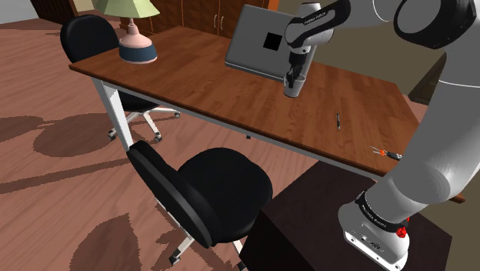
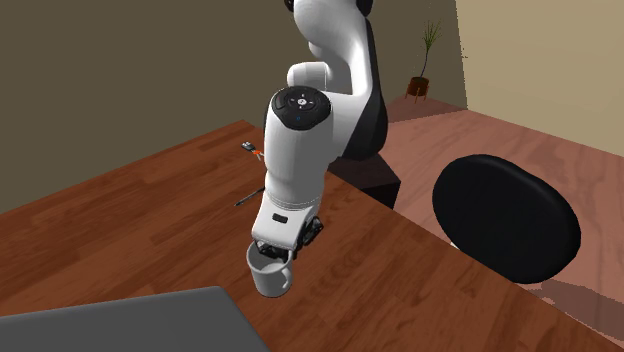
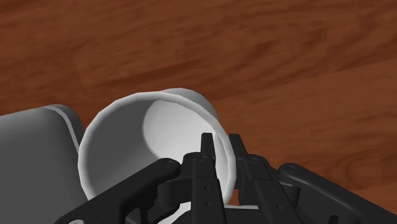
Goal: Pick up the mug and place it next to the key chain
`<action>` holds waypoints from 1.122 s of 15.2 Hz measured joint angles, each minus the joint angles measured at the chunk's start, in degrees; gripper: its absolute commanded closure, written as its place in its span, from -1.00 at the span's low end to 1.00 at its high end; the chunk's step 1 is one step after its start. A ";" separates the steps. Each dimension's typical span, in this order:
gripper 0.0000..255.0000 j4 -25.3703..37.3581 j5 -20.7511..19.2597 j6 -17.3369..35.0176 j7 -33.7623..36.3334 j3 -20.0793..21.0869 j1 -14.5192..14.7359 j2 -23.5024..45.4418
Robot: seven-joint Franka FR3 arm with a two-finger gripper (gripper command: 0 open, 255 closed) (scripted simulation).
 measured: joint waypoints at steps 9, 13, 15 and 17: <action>1.00 3.40 -0.37 -5.74 -0.31 -0.22 0.10 -2.40; 1.00 4.77 -0.58 -8.32 -0.36 -0.29 0.21 -3.63; 1.00 6.07 -0.57 -9.76 -0.41 -0.29 0.24 -3.76; 1.00 7.16 -0.64 -11.32 -0.45 -0.30 0.30 -4.24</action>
